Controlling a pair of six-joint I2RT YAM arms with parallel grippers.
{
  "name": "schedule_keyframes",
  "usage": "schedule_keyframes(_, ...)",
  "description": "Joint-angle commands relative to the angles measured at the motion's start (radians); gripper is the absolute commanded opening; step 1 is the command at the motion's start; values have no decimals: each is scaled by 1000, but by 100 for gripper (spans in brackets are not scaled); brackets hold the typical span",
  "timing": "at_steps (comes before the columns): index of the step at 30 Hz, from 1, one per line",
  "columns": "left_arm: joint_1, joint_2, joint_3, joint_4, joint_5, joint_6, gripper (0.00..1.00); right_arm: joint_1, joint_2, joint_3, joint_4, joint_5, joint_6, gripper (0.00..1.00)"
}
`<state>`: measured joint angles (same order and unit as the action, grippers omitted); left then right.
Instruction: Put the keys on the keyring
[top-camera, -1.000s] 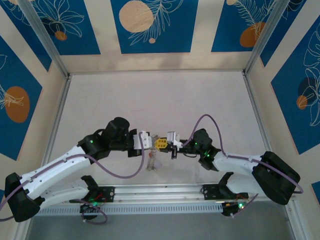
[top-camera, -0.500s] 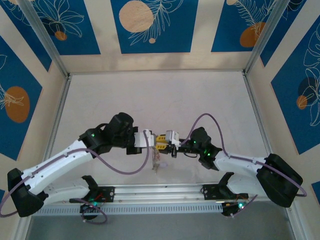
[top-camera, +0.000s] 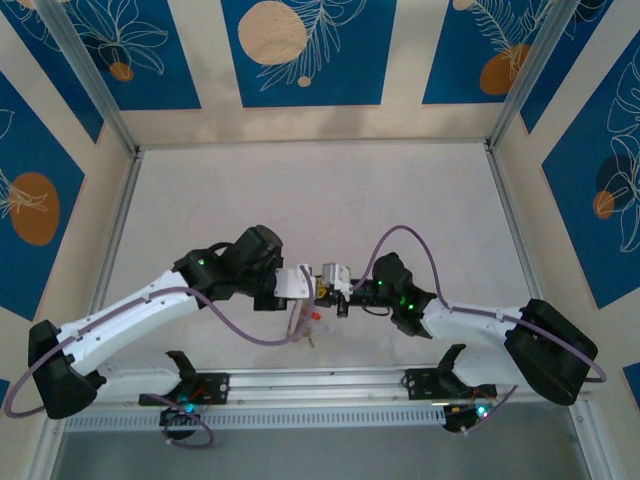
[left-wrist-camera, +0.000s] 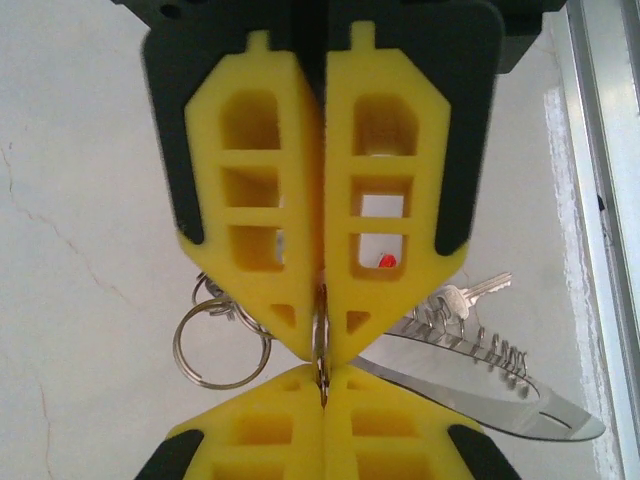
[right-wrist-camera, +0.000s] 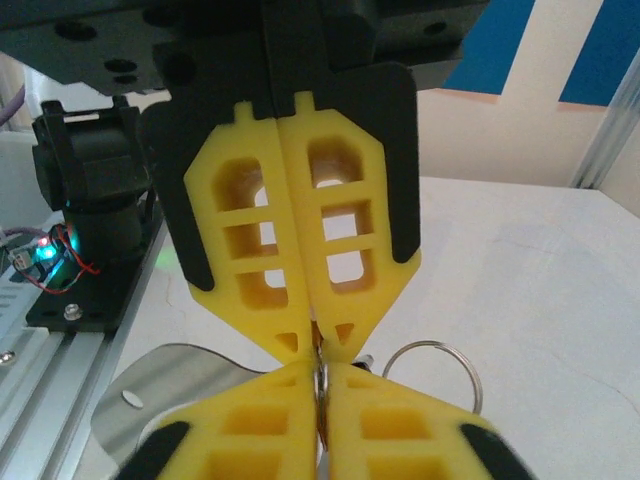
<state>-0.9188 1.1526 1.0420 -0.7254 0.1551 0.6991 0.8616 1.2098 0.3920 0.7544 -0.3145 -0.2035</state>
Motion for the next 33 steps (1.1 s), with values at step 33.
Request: schedule_keyframes(33,-1,-265,-204,312,41,-42,11,-6,-127,-77,227,-2,77,0)
